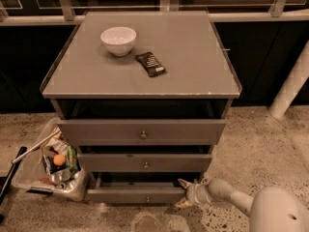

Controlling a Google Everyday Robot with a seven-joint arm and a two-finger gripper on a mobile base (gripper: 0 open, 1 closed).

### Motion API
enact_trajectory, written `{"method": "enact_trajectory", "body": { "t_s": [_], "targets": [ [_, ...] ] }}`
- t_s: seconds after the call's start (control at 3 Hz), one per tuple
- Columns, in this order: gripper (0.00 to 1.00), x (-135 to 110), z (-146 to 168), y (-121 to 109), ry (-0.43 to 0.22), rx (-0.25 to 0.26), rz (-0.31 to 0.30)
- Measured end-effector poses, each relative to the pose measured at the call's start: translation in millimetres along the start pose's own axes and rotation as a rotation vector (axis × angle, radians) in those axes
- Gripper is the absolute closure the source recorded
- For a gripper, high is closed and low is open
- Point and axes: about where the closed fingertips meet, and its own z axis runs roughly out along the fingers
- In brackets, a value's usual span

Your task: Open bottom drawer

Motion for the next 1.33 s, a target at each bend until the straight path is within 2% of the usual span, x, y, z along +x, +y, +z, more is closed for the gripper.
{"method": "enact_trajectory", "body": {
  "t_s": [0.67, 1.0, 1.33],
  "targets": [
    [0.84, -3.7, -6.1, -2.3, 0.002, 0.002, 0.001],
    [1.00, -3.3, -9.9, 3.3, 0.007, 0.002, 0.011],
    [1.00, -2.3, -14.9, 12.3, 0.014, 0.003, 0.030]
  ]
}}
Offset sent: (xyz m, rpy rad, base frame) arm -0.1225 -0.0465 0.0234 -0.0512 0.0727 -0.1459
